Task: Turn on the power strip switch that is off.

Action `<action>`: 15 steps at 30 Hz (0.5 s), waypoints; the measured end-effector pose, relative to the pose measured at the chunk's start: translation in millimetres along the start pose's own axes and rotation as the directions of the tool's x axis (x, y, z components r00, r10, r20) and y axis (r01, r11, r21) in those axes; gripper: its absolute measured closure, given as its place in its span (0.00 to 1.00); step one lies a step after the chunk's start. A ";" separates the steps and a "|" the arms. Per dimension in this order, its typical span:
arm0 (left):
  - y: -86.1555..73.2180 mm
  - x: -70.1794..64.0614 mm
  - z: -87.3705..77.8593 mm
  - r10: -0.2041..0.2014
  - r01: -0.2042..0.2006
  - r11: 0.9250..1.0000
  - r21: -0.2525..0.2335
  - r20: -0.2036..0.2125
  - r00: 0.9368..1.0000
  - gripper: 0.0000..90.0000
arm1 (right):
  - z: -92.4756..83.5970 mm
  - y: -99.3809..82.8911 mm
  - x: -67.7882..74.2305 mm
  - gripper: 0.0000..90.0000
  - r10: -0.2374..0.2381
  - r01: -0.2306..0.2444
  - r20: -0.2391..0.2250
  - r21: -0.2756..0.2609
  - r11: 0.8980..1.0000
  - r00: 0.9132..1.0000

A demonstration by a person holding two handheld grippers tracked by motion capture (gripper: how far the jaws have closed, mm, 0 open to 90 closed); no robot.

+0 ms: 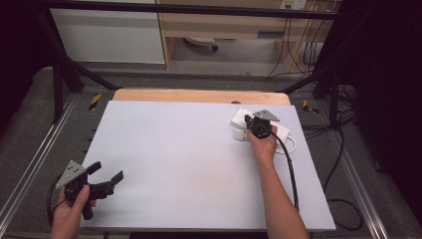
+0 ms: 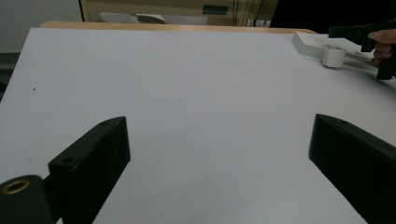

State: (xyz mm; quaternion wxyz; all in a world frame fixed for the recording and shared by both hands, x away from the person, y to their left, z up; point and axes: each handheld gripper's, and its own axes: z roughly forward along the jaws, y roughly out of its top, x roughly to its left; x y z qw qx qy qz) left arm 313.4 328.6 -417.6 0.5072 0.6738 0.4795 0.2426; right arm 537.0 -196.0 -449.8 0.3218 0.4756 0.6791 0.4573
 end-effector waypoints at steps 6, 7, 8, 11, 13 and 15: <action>0.0 0.3 -0.2 0.001 -0.001 1.000 0.001 -0.001 1.000 0.06 | 1.2 -1.1 0.1 1.00 0.003 -0.003 0.002 0.002 1.000 1.000; 0.0 0.3 -0.2 0.001 -0.001 1.000 0.001 -0.001 1.000 0.06 | 1.4 -1.4 0.1 1.00 0.002 -0.002 0.002 0.003 1.000 1.000; -0.1 0.2 -0.1 0.000 0.000 1.000 0.000 -0.001 1.000 0.06 | 1.6 -2.1 0.1 1.00 0.004 -0.004 0.001 0.004 1.000 1.000; -0.1 0.3 0.0 0.000 0.000 1.000 0.001 -0.001 1.000 0.06 | 1.9 -3.0 0.0 1.00 0.005 -0.005 0.003 0.007 1.000 1.000; -0.1 0.2 0.0 -0.001 0.001 1.000 0.000 0.000 1.000 0.06 | 2.2 -3.2 -0.1 1.00 0.004 -0.004 0.004 0.009 1.000 1.000; 0.0 0.3 -0.2 0.001 -0.001 1.000 0.001 0.000 1.000 0.06 | 2.8 -3.9 -0.1 1.00 0.007 -0.008 0.007 0.013 1.000 1.000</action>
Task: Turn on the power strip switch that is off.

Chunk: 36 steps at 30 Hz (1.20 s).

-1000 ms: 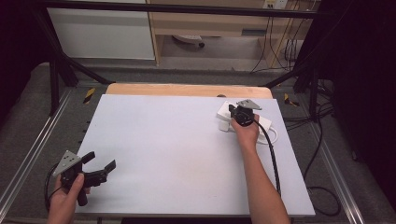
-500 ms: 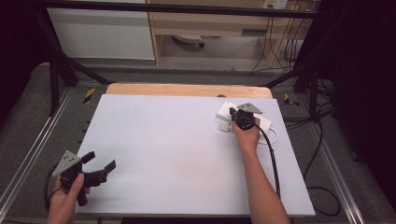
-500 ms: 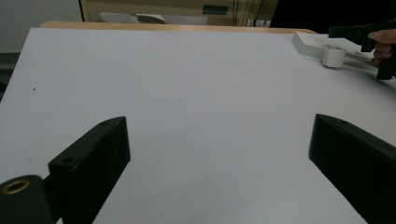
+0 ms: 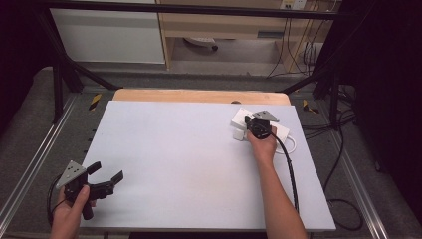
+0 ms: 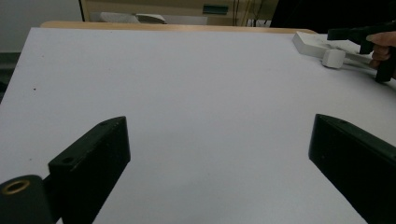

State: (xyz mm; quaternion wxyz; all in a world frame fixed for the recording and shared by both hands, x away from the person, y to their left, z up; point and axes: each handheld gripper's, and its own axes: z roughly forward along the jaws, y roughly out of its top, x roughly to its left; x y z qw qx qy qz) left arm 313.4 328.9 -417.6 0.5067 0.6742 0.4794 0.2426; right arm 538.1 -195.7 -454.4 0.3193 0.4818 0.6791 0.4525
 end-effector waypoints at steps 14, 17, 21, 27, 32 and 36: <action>0.1 -0.1 -0.3 -0.001 0.001 1.000 -0.002 0.000 1.000 0.06 | 0.9 -1.1 0.1 1.00 -0.002 0.002 0.006 0.006 1.000 1.000; 0.0 0.0 -0.1 -0.001 0.001 1.000 -0.002 0.000 1.000 0.06 | 0.8 -1.3 0.1 1.00 0.000 0.000 0.006 0.009 1.000 1.000; 0.1 -0.2 -0.2 0.000 0.000 1.000 -0.002 0.001 1.000 0.06 | 0.9 -1.3 0.3 1.00 0.002 -0.002 0.008 0.012 1.000 1.000; 0.1 0.0 -0.2 0.001 -0.001 1.000 0.000 0.001 1.000 0.06 | 1.3 -1.3 0.4 1.00 -0.002 0.001 0.006 0.022 1.000 1.000; 0.1 -0.2 0.0 0.000 0.000 1.000 -0.001 0.002 1.000 0.06 | 1.5 -1.2 0.8 1.00 0.001 -0.001 0.006 0.027 1.000 1.000; 0.0 -0.3 -0.1 0.001 -0.001 1.000 -0.001 0.002 1.000 0.06 | 1.5 -1.3 0.5 1.00 0.003 -0.003 0.009 0.031 1.000 1.000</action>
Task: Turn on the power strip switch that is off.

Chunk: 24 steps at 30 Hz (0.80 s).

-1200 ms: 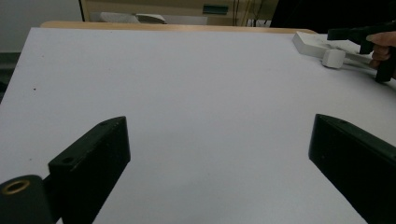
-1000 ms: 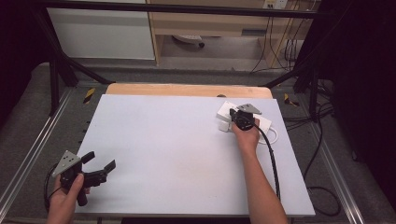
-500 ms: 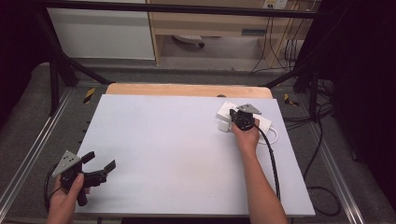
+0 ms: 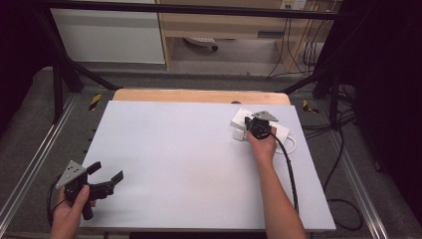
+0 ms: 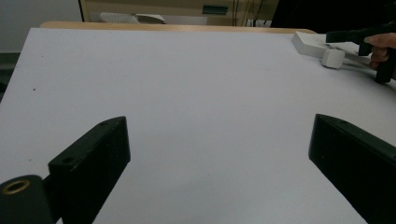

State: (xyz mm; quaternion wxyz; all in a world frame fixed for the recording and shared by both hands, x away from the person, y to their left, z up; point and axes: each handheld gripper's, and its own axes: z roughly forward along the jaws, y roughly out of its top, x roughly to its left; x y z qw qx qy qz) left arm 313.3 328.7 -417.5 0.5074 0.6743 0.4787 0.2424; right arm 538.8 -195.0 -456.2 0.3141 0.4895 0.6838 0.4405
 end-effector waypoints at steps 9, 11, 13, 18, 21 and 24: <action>0.0 0.1 0.0 0.000 0.000 1.000 0.000 0.000 1.000 0.06 | 1.3 0.2 0.6 1.00 -0.005 0.005 0.005 0.021 1.000 1.000; 0.0 0.0 -0.1 0.001 -0.001 1.000 0.000 0.000 1.000 0.06 | 1.4 0.3 0.4 1.00 -0.004 0.004 0.007 0.023 1.000 1.000; 0.0 -0.1 -0.2 0.001 -0.001 1.000 0.000 0.001 1.000 0.06 | 1.8 0.4 0.1 1.00 -0.002 0.002 0.008 0.026 1.000 1.000; 0.0 -0.1 -0.1 0.001 -0.001 1.000 0.000 0.001 1.000 0.06 | 1.8 0.5 0.0 1.00 0.001 -0.001 0.007 0.029 1.000 1.000; 0.0 -0.2 -0.1 0.001 -0.001 1.000 0.000 0.002 1.000 0.06 | 1.8 0.5 -0.1 1.00 0.003 -0.003 0.008 0.029 1.000 1.000; 0.0 -0.1 0.0 0.001 -0.001 1.000 0.000 0.002 1.000 0.06 | 1.8 0.6 -0.2 1.00 0.004 -0.004 0.007 0.030 1.000 1.000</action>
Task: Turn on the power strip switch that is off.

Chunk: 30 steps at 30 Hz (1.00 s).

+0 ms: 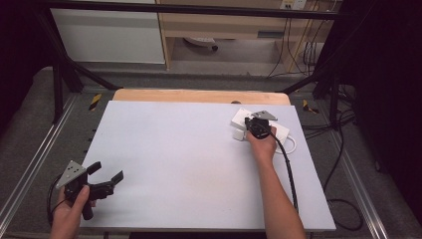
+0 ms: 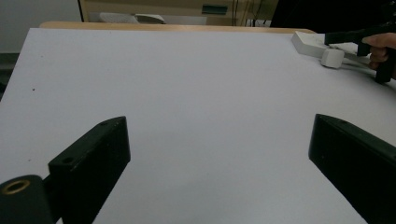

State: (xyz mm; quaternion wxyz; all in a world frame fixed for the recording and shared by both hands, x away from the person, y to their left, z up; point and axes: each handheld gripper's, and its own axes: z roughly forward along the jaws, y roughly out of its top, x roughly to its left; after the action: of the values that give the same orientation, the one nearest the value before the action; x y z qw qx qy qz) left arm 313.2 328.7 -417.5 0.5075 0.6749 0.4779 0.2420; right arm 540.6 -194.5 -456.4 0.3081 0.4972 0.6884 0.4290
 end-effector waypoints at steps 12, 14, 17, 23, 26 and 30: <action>-0.1 -0.2 0.1 0.003 -0.003 1.000 0.003 0.000 1.000 0.06 | -0.1 -0.1 -0.3 1.00 0.003 -0.003 -0.002 0.000 1.000 1.000; -0.1 -0.2 0.2 0.003 -0.003 1.000 0.003 0.000 1.000 0.06 | -0.3 -0.2 -0.5 1.00 0.001 -0.001 -0.003 0.000 1.000 1.000; -0.1 -0.2 0.2 0.004 -0.004 1.000 0.003 0.000 1.000 0.06 | -0.4 -0.2 -0.5 1.00 0.000 0.000 -0.004 0.001 1.000 1.000; -0.1 -0.2 0.1 0.007 -0.007 1.000 0.004 -0.001 1.000 0.06 | -1.1 -0.4 -0.5 1.00 -0.001 0.001 -0.006 0.002 1.000 1.000; -0.1 -0.2 0.0 0.008 -0.008 1.000 0.004 -0.002 1.000 0.06 | -1.3 -0.5 -0.9 1.00 -0.003 0.003 -0.006 0.001 1.000 1.000; -0.1 -0.3 0.0 0.007 -0.007 1.000 0.003 -0.002 1.000 0.06 | -1.8 -0.8 -1.1 1.00 -0.006 0.006 -0.006 0.001 1.000 1.000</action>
State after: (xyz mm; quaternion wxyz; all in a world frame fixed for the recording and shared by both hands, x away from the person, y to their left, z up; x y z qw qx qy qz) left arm 313.1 328.4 -417.5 0.5051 0.6771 0.4764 0.2438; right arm 539.1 -196.2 -456.3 0.3070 0.4939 0.6909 0.4295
